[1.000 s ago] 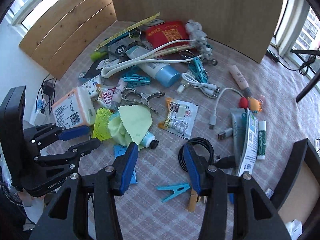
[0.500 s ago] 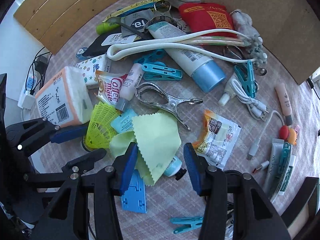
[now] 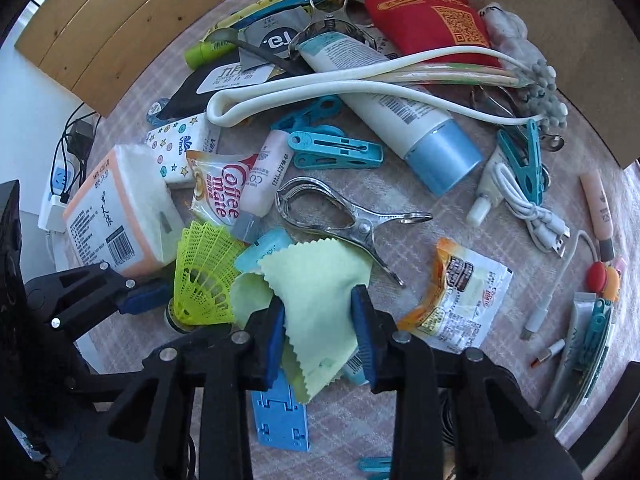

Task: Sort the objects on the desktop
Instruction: 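Grasp the yellow shuttlecock with the left tool while the right grasps green cloth, then carry shuttlecock and green cloth into the tray and release both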

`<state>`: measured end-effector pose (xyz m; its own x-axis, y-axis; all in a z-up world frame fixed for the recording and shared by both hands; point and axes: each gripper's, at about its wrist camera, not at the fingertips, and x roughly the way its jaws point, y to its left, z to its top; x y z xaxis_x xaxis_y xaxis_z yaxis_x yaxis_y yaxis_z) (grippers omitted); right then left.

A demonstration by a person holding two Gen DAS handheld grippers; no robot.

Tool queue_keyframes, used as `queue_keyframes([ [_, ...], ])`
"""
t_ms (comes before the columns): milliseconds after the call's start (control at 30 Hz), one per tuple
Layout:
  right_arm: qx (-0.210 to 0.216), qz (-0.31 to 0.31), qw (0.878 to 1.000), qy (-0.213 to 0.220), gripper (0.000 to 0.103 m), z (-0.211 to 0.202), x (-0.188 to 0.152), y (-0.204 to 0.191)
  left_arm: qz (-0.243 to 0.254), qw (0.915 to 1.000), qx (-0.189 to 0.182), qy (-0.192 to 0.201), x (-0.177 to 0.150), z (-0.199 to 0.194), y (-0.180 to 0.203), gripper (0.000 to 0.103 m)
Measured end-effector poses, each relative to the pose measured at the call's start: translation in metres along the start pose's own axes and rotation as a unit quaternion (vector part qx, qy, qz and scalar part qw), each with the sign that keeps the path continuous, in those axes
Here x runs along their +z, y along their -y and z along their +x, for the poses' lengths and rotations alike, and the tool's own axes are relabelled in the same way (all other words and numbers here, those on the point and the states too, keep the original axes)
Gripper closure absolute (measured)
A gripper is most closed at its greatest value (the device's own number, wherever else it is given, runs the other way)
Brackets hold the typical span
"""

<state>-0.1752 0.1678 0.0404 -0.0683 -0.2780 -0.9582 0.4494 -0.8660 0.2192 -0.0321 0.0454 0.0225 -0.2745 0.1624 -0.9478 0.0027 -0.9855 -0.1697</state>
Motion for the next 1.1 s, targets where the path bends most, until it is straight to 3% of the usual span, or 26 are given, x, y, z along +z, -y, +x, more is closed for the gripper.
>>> queue_keyframes([
  [100,0.021,0.012,1.0,0.004,0.094,-0.004,0.0,0.005,-0.002,1.0,-0.002,0.0,-0.001,-0.001,0.0,0.075],
  [200,0.029,0.02,0.999,0.013,0.098,-0.01,-0.004,0.006,-0.003,1.0,-0.009,0.003,-0.004,-0.003,-0.002,0.078],
  [400,0.054,0.049,0.997,0.037,0.098,-0.038,-0.023,0.014,-0.013,0.9996,-0.014,0.02,-0.007,-0.019,-0.004,0.078],
  [633,0.044,0.067,0.994,0.077,0.098,-0.082,-0.051,0.034,-0.015,0.999,-0.024,0.034,-0.011,-0.044,0.008,0.078],
  [867,0.02,0.108,0.987,0.12,0.098,-0.125,-0.089,0.072,0.03,0.998,-0.037,0.042,-0.003,-0.061,0.058,0.078],
  [1100,-0.021,0.179,0.971,0.154,0.098,-0.168,-0.143,0.145,0.079,0.9932,-0.075,0.042,0.008,-0.063,0.137,0.078],
])
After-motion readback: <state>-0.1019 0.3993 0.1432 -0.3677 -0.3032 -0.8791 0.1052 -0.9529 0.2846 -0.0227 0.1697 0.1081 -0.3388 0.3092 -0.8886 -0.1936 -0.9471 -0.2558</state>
